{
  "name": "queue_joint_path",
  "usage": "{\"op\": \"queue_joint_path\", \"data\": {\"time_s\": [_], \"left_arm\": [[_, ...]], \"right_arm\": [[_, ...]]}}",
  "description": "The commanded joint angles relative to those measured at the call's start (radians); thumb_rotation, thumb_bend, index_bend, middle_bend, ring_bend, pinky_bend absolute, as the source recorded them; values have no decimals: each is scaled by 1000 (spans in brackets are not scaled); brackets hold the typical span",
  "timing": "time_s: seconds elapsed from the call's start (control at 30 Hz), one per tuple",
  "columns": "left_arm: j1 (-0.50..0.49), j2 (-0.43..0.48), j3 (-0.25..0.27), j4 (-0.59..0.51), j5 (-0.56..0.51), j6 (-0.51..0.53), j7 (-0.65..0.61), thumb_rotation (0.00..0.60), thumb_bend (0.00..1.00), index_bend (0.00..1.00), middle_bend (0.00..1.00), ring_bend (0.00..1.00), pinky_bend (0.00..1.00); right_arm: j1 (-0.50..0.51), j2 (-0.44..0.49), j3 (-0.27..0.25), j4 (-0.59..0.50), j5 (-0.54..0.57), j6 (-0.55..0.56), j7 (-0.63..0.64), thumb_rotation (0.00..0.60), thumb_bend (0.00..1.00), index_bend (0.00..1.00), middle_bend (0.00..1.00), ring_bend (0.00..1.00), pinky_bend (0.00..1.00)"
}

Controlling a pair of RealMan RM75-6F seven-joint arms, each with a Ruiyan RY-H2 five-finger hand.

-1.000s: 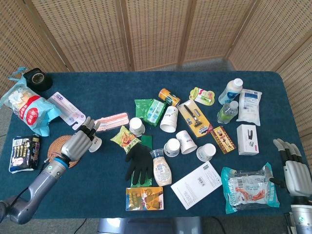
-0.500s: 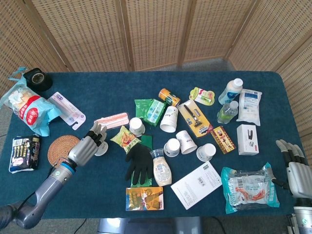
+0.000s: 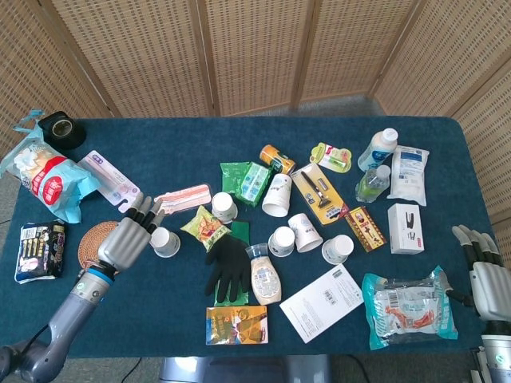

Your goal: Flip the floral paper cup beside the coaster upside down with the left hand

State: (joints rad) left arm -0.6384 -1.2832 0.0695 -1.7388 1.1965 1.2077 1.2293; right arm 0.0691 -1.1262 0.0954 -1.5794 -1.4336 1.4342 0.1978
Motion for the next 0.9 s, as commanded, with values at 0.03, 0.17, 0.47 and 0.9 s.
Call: {"op": "queue_joint_path", "data": {"time_s": [0.03, 0.17, 0.47, 0.9], "left_arm": [[58, 36, -27, -51, -8, 49, -168, 600, 493, 0, 0, 0, 0], [104, 99, -54, -140, -63, 35, -395, 600, 493, 0, 0, 0, 0], [211, 224, -45, -194, 6, 46, -786, 600, 492, 0, 0, 0, 0], [332, 262, -46, -90, 90, 113, -1111, 600, 480, 0, 0, 0, 0]], "right_arm": [[7, 1, 3, -3, 4, -10, -3, 578, 450, 0, 0, 0, 0], [14, 1, 7, -3, 5, -15, -10, 577, 450, 0, 0, 0, 0], [18, -22, 18, 25, 26, -6, -73, 578, 449, 0, 0, 0, 0], [18, -29, 19, 26, 38, -7, -115, 581, 449, 0, 0, 0, 0]]}}
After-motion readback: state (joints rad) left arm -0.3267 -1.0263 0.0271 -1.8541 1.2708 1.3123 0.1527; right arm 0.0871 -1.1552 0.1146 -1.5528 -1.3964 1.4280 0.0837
